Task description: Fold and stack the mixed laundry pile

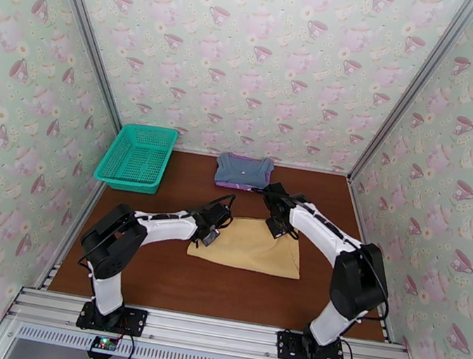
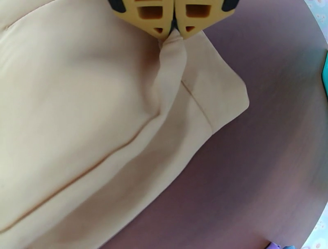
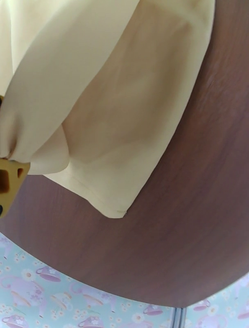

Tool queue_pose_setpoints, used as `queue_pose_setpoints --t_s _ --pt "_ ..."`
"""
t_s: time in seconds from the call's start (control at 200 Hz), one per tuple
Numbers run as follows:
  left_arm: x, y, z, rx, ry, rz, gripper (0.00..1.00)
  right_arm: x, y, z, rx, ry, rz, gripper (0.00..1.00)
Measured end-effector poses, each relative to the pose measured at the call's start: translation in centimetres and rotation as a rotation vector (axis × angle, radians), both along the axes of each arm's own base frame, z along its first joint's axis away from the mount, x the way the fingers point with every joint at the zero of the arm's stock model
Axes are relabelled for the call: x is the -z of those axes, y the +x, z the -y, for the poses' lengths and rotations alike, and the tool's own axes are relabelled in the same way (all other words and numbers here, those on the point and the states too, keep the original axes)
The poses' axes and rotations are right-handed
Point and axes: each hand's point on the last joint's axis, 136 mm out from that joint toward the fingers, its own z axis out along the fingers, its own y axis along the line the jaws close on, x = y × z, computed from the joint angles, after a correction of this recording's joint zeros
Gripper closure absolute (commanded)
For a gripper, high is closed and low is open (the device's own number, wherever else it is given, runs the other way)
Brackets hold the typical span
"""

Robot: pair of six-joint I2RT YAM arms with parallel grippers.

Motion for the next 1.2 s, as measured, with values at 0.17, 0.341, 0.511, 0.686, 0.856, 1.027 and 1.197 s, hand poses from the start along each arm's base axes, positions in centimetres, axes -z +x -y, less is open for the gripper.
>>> queue_pose_setpoints --t_s 0.17,0.341,0.511,0.686,0.856,1.027,1.197 --pt "-0.5 0.7 0.4 0.033 -0.009 0.018 1.0 0.8 0.4 0.4 0.031 -0.023 -0.011 1.0" --pt "-0.8 1.1 1.1 0.075 -0.031 0.015 0.95 0.6 0.6 0.6 0.055 -0.025 -0.001 1.0" --pt "-2.4 3.2 1.6 0.064 -0.065 0.04 0.31 1.0 0.5 0.7 0.073 -0.025 -0.007 1.0" --pt "-3.3 4.5 1.1 0.024 -0.066 0.089 0.25 1.6 0.5 0.7 0.087 -0.03 -0.019 1.0" --pt "-5.3 4.8 1.3 -0.003 -0.105 0.137 0.4 1.5 0.4 0.8 0.099 -0.038 -0.029 1.0" --pt "-7.4 3.7 3.0 0.0 -0.22 0.142 0.7 0.8 0.2 1.2 0.116 -0.059 -0.04 1.0" --pt "-5.0 2.2 4.3 -0.006 -0.289 0.048 0.82 -0.1 -0.5 1.7 0.138 -0.085 -0.073 1.0"
